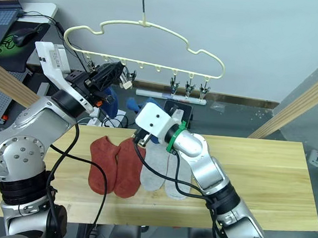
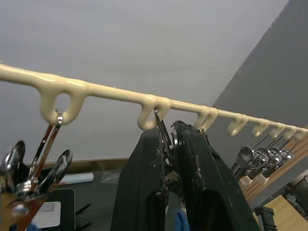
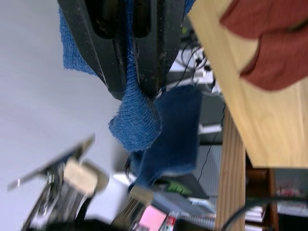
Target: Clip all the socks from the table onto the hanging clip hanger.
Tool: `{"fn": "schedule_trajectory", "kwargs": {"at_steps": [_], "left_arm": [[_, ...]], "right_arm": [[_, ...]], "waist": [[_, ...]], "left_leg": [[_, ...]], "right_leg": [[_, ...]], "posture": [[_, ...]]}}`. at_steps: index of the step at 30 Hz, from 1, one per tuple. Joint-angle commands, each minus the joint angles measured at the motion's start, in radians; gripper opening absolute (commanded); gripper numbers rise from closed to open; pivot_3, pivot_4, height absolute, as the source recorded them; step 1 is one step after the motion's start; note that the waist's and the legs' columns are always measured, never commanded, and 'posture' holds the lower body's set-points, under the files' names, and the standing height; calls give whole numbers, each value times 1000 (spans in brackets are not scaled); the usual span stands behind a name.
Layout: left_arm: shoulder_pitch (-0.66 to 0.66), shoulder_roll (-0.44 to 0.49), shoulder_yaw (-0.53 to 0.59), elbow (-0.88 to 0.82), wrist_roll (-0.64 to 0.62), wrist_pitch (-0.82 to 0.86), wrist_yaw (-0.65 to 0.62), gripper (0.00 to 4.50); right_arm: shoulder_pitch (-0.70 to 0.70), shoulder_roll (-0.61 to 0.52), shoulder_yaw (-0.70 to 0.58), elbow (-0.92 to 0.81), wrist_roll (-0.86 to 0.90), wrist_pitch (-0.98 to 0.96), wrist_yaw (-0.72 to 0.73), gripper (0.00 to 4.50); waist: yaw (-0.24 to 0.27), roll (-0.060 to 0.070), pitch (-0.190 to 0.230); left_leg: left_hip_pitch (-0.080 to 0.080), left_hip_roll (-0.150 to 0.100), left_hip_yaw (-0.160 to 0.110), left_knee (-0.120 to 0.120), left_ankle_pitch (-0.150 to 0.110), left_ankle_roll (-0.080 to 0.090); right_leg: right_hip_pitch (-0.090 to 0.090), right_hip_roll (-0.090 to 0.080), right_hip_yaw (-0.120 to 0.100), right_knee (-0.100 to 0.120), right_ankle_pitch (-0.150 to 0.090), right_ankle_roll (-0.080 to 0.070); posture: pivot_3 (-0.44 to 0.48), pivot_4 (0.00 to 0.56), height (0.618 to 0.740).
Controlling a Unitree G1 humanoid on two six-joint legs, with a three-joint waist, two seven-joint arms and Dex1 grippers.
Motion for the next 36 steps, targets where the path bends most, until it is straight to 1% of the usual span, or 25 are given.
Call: {"fn": "schedule_trajectory", "kwargs": {"at_steps": [1, 15, 31, 33, 34, 36], "left_arm": [[-17, 14, 6, -65, -45, -12, 1, 137], [19, 25, 3, -76, -46, -30, 7, 137], [43, 16, 8, -83, -72, -38, 21, 136], [46, 17, 17, -81, -77, -40, 23, 850], [47, 18, 18, -80, -82, -40, 23, 1072], [50, 21, 17, -82, -89, -41, 26, 1738]], "right_arm": [[-28, 34, -15, 16, -11, -54, -32, 0], [-53, 86, -52, 74, -33, -126, -96, 0], [-76, 166, -66, 110, -31, -126, -92, 0], [-82, 169, -65, 118, -30, -129, -90, 0], [-84, 170, -65, 121, -30, -130, -90, 0], [-86, 171, -66, 126, -29, -132, -87, 0]], "waist": [[0, 0, 0], [-1, -2, -1], [-3, -3, -2], [-3, -3, -2], [-3, -3, -2], [-2, -3, -2]], "left_leg": [[0, 0, 0, 0, 0, 0], [0, 0, 0, 0, 0, 0], [0, 0, 0, 1, 0, 0], [0, 0, 0, 1, 0, 0], [0, 0, 0, 1, 0, 0], [0, 0, 0, 1, 0, 0]], "right_leg": [[0, 0, 0, 0, 0, 0], [0, 0, 0, 1, 0, 0], [0, 0, -1, 2, 0, -1], [0, 0, -1, 2, 0, -1], [0, -1, -1, 2, 0, -1], [0, -1, -1, 2, 0, -1]], "posture": [[-119, 357, 740], [-108, 351, 740], [-102, 351, 740], [-102, 351, 740], [-102, 351, 740], [-97, 350, 740]]}}
